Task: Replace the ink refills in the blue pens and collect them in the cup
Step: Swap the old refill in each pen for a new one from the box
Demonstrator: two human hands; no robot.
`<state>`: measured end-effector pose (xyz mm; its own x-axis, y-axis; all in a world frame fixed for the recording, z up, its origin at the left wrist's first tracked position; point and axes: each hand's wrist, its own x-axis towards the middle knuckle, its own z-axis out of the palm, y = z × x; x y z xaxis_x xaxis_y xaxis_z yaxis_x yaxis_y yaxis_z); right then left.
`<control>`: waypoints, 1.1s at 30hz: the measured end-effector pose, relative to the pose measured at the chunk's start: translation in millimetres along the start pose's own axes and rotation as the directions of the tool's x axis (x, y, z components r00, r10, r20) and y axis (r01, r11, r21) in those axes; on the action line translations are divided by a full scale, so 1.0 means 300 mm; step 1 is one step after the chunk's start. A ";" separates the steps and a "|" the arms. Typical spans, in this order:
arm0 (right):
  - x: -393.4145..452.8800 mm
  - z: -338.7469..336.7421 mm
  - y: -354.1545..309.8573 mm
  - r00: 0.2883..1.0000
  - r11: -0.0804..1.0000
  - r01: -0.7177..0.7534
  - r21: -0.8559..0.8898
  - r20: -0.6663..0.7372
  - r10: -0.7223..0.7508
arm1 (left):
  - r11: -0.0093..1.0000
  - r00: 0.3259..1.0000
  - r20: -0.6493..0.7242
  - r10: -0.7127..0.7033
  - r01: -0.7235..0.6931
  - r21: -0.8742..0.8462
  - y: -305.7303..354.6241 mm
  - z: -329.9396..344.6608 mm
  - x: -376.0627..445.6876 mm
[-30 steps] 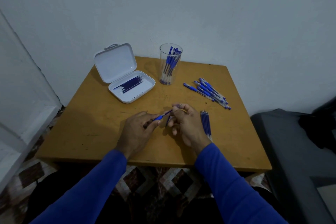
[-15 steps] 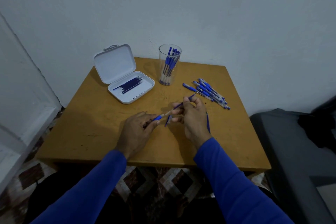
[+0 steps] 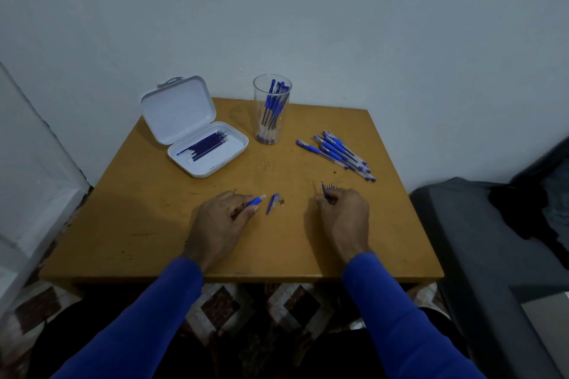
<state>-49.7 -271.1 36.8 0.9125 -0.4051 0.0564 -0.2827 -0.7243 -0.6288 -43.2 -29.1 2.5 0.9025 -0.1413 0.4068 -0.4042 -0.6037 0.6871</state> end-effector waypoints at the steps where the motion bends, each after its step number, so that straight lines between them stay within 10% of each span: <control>1: 0.000 0.002 0.008 1.000 1.000 0.006 -0.013 0.006 -0.006 | 1.000 1.000 -0.003 0.001 -0.001 -0.003 -0.002 0.000 0.000; 21: -0.028 0.012 0.029 0.991 0.945 0.073 -0.320 -0.087 -0.106 | 1.000 1.000 -0.016 0.002 -0.001 0.013 -0.015 0.005 -0.002; 33: -0.011 0.029 0.039 0.994 0.974 0.078 -0.211 -0.054 -0.091 | 1.000 1.000 -0.007 -0.020 0.020 0.008 -0.002 0.004 0.002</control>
<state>-53.5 -273.3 22.5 0.9173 -0.3668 0.1552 -0.2667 -0.8552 -0.4443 -42.3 -29.8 1.7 0.9094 -0.1237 0.3971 -0.3848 -0.6127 0.6903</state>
